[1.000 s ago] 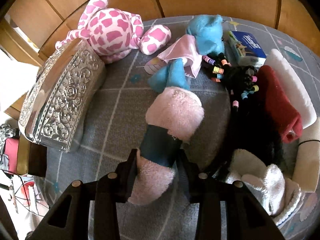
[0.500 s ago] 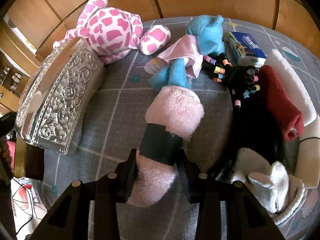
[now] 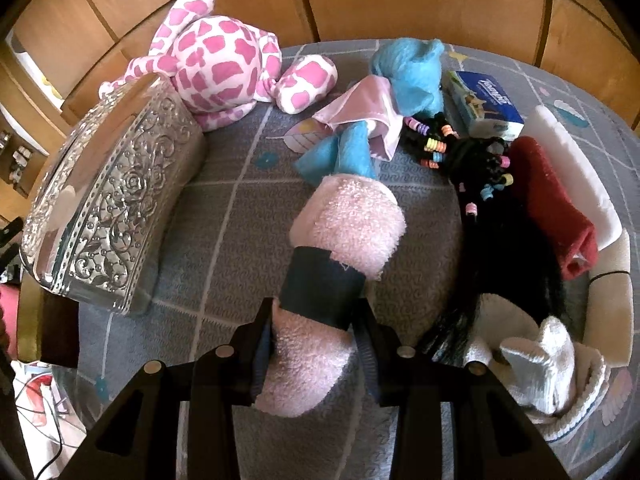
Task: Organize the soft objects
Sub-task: 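Lift the pink fuzzy roll off the table with the right gripper, then carry the pink fuzzy roll into the gold tray and open the right gripper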
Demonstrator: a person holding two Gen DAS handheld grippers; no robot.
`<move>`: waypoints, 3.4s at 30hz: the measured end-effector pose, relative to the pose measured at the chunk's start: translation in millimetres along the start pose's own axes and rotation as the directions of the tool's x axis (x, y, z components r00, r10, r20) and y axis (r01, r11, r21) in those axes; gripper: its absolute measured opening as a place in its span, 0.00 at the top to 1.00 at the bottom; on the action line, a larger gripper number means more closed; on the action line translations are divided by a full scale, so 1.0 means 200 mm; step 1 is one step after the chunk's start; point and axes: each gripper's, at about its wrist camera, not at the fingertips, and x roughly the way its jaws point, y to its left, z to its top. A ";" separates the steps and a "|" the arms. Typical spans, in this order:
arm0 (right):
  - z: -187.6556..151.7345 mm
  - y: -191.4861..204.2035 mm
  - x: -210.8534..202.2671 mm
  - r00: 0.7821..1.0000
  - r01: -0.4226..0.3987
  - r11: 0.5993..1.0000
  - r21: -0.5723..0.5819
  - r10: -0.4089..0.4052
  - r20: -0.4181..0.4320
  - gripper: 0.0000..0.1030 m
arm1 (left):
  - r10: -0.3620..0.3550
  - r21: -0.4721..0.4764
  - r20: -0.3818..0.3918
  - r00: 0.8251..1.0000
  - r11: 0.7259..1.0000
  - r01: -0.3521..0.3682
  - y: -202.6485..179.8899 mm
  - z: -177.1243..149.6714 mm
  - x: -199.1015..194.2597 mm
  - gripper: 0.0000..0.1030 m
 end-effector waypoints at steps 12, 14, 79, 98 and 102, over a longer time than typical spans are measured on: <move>0.02 0.06 0.00 0.999 0.025 1.000 0.002 -0.025 0.022 0.65 | -0.024 0.045 0.044 0.999 0.999 0.022 -0.11 -0.23 -0.27 0.16; 0.03 0.07 0.01 0.999 0.028 1.000 0.008 -0.028 0.020 0.65 | -0.044 0.052 0.020 0.999 0.998 0.043 -0.13 -0.26 -0.28 0.16; 0.05 1.60 0.02 0.963 -0.237 0.754 -0.613 0.263 -0.049 0.63 | 0.113 -0.140 0.068 0.991 0.985 -0.103 0.28 -0.33 -0.45 0.06; -0.04 1.54 -0.08 0.965 -0.112 0.784 -0.611 0.233 0.122 0.56 | 0.109 -0.104 0.064 0.992 0.989 -0.102 0.26 -0.36 -0.41 0.06; -0.06 1.49 -0.17 0.951 -0.096 0.799 -0.594 0.249 0.181 0.55 | 0.101 -0.073 0.067 0.993 0.993 -0.096 0.20 -0.37 -0.43 0.06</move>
